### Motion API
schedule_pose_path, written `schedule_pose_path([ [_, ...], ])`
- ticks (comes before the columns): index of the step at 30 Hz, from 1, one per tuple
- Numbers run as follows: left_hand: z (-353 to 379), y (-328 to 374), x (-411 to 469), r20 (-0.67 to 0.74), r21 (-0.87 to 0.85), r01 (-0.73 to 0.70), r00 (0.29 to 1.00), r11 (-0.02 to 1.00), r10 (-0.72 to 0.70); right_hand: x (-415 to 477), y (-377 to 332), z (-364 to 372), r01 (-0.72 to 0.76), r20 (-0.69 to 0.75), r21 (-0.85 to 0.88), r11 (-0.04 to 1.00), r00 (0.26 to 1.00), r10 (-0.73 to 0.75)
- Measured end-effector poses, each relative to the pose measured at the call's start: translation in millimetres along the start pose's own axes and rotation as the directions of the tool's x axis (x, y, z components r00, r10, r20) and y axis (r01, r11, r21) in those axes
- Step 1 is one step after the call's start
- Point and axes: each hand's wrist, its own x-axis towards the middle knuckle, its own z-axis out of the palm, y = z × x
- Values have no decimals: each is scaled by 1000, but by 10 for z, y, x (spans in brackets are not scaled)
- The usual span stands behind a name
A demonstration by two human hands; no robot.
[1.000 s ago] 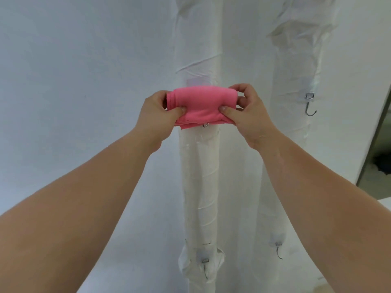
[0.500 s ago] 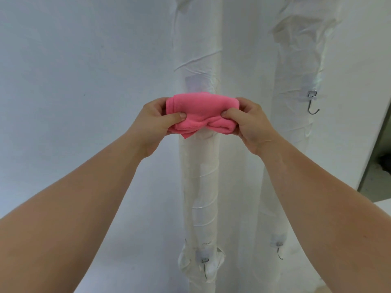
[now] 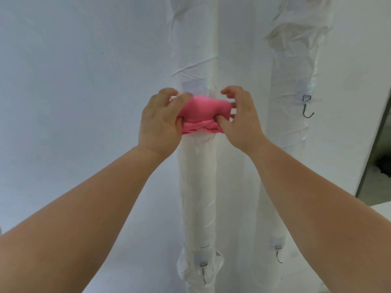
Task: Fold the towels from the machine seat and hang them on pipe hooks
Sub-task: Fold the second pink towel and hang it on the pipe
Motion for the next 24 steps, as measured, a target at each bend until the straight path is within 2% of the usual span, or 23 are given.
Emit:
schedule_pose_path([
  [1,30,9,0,-15,26,-88,996,996,89,-29,-9,24,113,4,-39,993,994,-113],
  [2,50,22,0,-17,27,-125,992,992,125,-45,-33,42,162,12,-37,986,987,-161],
  [6,68,51,-6,59,-44,-9,998,999,12,-39,-132,30,-23,91,100,995,996,13],
  [9,34,81,-26,105,-155,45,994,987,-29,7,-113,-9,-7,100,72,997,995,0],
  [12,-60,36,-1,186,-324,197,972,925,-142,83,-113,-45,-100,170,172,980,983,70],
  [14,-125,-44,75,278,-390,265,947,882,-162,154,-107,-84,-187,245,248,951,961,125],
  [16,-166,-116,161,339,-385,273,930,881,-141,212,-97,-97,-210,291,245,947,947,135],
  [20,-199,-124,218,422,-306,248,901,919,-102,203,-100,-117,-145,324,197,970,943,75],
  [24,-198,-47,191,421,-228,176,905,958,-66,146,-151,-133,-68,338,189,980,941,0],
])
